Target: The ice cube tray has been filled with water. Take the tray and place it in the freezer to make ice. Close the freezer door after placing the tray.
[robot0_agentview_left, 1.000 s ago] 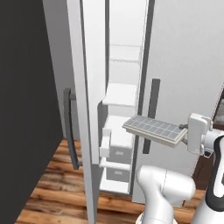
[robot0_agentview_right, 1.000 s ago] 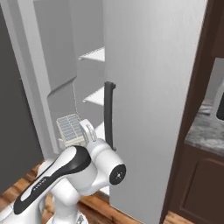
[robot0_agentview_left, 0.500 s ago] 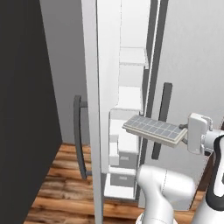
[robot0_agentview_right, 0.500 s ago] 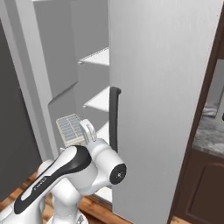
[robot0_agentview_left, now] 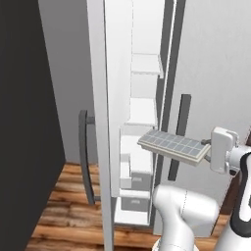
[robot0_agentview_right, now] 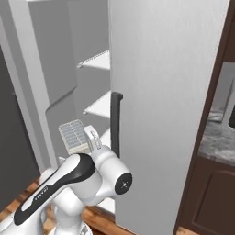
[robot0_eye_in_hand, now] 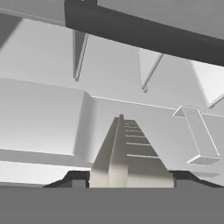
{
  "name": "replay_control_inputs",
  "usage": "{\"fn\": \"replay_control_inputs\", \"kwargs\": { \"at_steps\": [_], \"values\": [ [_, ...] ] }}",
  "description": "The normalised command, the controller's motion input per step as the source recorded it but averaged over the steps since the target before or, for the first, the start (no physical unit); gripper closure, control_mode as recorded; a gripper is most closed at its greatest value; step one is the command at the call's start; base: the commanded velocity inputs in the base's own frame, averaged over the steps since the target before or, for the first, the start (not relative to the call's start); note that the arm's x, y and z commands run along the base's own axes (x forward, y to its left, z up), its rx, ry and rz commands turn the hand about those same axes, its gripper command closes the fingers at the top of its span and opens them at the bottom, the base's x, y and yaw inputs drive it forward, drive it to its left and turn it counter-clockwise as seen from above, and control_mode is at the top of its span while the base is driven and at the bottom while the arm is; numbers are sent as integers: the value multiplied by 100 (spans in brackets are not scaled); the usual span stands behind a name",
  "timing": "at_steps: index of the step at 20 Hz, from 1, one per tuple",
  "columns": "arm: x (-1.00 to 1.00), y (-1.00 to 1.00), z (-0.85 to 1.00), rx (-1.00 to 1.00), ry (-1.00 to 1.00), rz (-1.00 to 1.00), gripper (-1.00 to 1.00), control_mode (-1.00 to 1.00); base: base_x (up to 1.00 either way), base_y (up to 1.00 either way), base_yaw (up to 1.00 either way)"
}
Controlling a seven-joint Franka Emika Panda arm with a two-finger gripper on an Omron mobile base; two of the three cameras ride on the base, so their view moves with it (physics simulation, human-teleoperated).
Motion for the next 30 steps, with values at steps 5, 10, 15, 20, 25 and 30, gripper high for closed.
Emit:
{"fn": "replay_control_inputs", "kwargs": {
  "at_steps": [5,10,15,20,25,30],
  "values": [
    [0,0,0,0,0,0,100,100,64,0,0],
    [0,0,0,0,0,0,100,100,48,10,0],
    [0,0,0,0,0,0,100,100,-17,59,0],
    [0,0,0,0,0,0,100,100,-39,78,0],
    [0,0,0,0,0,0,100,100,4,6,-1],
    [0,0,0,0,0,0,100,100,10,-2,-2]
  ]
}}
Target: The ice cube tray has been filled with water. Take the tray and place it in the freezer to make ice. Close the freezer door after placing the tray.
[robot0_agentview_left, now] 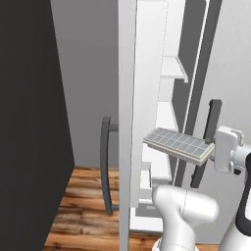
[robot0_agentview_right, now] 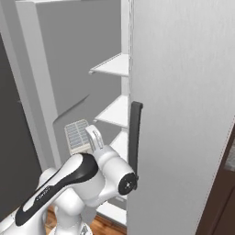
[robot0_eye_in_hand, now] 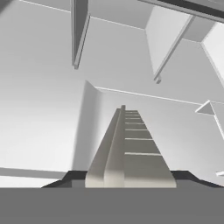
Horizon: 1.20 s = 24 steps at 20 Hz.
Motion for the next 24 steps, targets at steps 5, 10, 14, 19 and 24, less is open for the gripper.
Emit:
{"fn": "replay_control_inputs", "kwargs": {
  "at_steps": [5,10,14,19,24],
  "values": [
    [0,0,0,0,0,0,100,100,0,-9,-6],
    [0,0,-9,-5,0,-23,100,-100,0,0,0],
    [0,0,-22,-10,0,-38,100,-100,0,0,0],
    [0,2,-12,-4,0,-35,100,-100,0,0,0],
    [0,31,-6,0,0,-20,100,-100,0,0,0]
  ]
}}
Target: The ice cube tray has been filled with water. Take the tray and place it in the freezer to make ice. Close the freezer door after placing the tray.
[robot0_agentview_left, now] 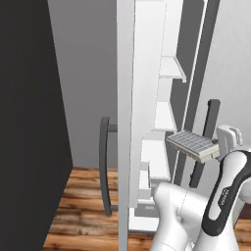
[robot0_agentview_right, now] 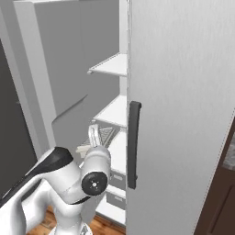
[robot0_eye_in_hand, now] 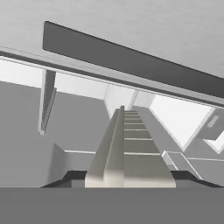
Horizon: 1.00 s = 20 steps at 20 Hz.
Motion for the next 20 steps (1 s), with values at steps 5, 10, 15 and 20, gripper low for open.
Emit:
{"fn": "replay_control_inputs", "kwargs": {
  "at_steps": [5,10,15,20],
  "values": [
    [0,46,-20,0,0,-7,100,-100,0,0,0],
    [0,60,-34,0,0,-5,100,-100,0,0,0],
    [0,68,-29,0,-19,-19,100,-100,0,0,0],
    [9,61,-13,-4,-33,-35,100,-100,0,0,0]
  ]
}}
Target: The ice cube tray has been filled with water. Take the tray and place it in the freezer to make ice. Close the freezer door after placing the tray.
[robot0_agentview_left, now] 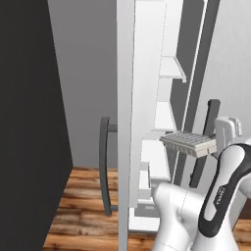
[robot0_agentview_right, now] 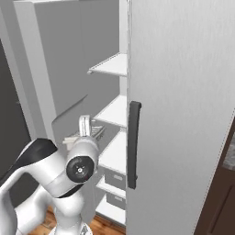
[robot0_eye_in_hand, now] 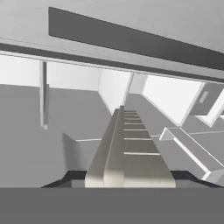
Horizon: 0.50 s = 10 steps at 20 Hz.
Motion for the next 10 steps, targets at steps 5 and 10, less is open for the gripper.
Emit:
{"fn": "replay_control_inputs", "kwargs": {
  "at_steps": [5,10],
  "values": [
    [14,55,-17,-10,-31,-41,100,-100,0,0,0],
    [13,56,-23,-10,-17,-39,100,-100,0,0,0]
  ]
}}
